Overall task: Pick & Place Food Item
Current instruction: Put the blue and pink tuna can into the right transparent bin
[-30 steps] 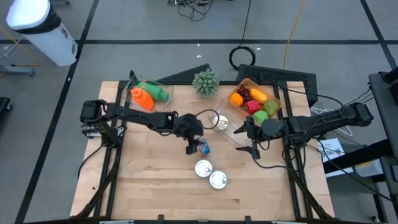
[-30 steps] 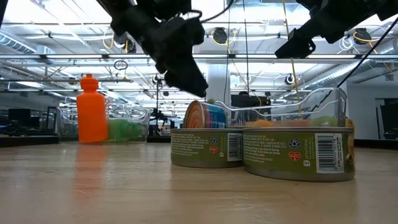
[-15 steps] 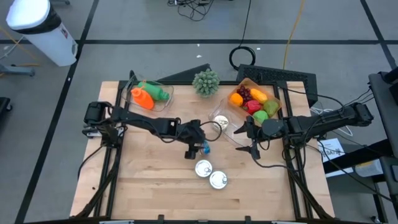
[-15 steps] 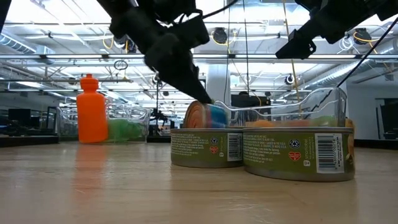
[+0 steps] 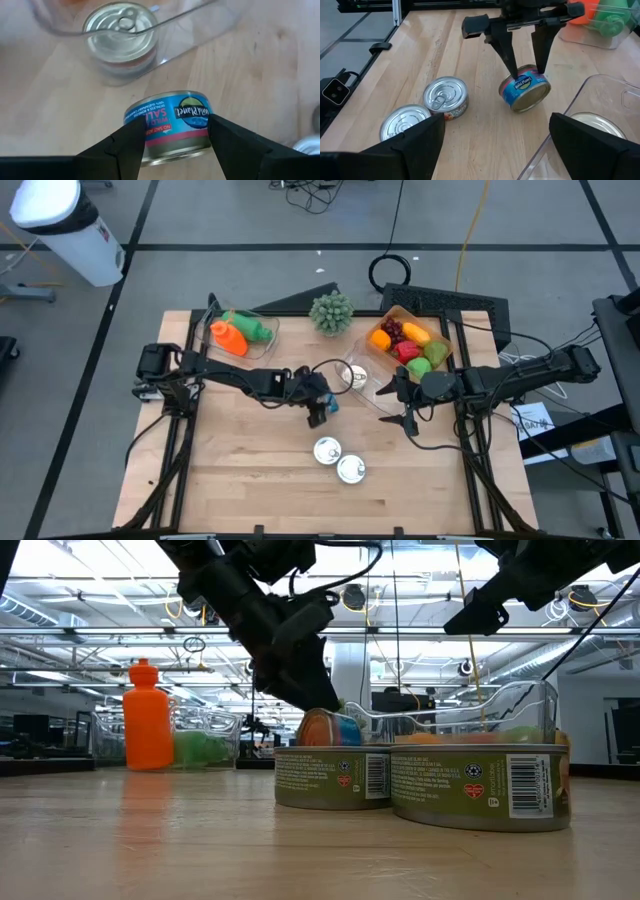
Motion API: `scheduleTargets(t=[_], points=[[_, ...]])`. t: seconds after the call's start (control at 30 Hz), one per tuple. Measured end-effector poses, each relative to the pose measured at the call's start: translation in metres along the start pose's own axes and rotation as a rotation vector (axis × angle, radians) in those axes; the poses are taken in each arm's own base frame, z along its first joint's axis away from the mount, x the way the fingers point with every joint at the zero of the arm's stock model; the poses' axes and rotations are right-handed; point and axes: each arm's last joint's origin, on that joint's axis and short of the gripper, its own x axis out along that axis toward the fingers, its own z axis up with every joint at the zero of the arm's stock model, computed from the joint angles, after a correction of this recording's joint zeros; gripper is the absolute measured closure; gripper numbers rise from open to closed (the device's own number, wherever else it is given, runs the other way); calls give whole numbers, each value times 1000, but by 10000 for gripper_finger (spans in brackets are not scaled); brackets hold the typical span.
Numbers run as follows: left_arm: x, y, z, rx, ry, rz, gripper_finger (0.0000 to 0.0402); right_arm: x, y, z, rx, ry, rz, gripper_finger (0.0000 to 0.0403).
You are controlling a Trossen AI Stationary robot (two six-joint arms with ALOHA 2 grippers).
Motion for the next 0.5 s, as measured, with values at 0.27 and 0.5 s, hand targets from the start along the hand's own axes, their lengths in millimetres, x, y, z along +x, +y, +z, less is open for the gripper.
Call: scheduleTargets(t=[0.27, 0.5], points=[[2, 11, 3, -358, 35, -74, 174, 0, 0, 0, 0, 0, 0, 64], [3, 20, 8, -312, 45, -196, 174, 0, 0, 0, 0, 0, 0, 64]])
